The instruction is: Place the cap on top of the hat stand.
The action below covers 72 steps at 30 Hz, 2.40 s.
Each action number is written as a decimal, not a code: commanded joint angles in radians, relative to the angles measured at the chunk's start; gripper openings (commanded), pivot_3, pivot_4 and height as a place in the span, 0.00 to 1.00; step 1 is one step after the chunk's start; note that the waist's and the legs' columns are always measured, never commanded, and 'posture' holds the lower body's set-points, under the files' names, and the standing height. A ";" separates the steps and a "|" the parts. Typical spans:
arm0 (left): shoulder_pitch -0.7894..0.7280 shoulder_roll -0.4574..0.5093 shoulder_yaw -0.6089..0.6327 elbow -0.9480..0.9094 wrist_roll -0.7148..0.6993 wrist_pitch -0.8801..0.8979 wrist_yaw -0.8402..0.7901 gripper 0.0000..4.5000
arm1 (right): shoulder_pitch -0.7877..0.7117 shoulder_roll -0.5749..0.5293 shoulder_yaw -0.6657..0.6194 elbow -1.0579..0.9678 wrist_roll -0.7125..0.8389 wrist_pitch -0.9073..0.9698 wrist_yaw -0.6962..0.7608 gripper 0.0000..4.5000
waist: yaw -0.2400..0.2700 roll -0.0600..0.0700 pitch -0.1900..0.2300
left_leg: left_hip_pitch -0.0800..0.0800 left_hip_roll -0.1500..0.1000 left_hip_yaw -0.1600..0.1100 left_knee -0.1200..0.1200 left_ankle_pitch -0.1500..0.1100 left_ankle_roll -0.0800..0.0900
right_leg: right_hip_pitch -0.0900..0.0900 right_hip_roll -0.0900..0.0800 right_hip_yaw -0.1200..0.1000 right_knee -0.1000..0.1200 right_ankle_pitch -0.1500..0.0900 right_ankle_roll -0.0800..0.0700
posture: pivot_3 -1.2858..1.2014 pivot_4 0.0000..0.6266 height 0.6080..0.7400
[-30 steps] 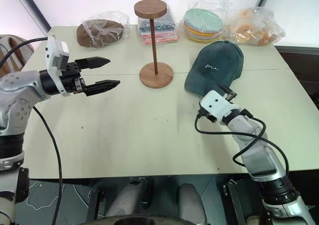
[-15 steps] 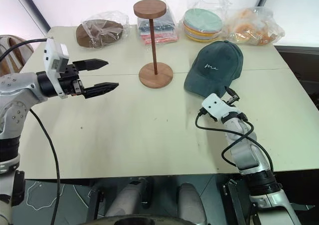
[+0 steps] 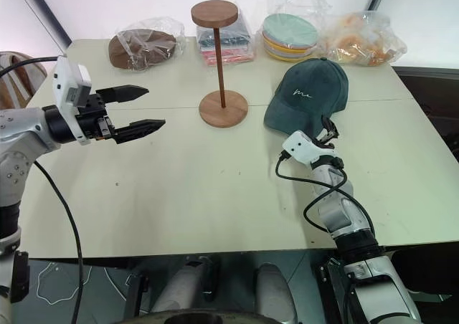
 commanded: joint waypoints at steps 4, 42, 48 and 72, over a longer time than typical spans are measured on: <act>-0.006 0.022 0.037 -0.029 -0.010 0.001 0.010 1.00 | 0.004 0.016 0.011 0.016 -0.026 -0.023 -0.016 0.94 | -0.001 0.000 0.000 | 0.000 0.000 0.000 0.000 0.000 0.000 | 0.000 0.000 0.000 0.000 0.000 0.000 | 0.52 0.24 1.00; -0.089 -0.056 -0.034 0.134 0.070 -0.106 0.013 1.00 | 0.000 -0.005 -0.192 -0.513 -0.087 -0.012 -0.070 0.03 | 0.000 0.000 0.000 | 0.001 0.000 0.000 -0.003 0.000 -0.001 | 0.000 0.001 0.001 0.001 0.000 0.000 | 0.52 0.24 1.00; -0.147 -0.108 -0.073 0.251 0.120 -0.174 -0.003 1.00 | -0.150 0.031 -0.166 -0.593 -0.084 0.054 0.046 0.03 | 0.000 0.000 0.000 | 0.001 0.000 0.000 -0.003 0.000 -0.001 | 0.000 0.001 0.000 0.001 0.000 0.000 | 0.52 0.24 1.00; -0.189 -0.209 -0.064 0.402 0.212 -0.286 0.069 1.00 | -0.340 0.195 0.023 -0.482 -0.033 -0.116 0.116 0.03 | -0.002 0.000 0.000 | -0.001 0.000 0.000 -0.002 0.001 -0.002 | -0.002 0.001 0.000 0.002 0.000 0.000 | 0.52 0.24 1.00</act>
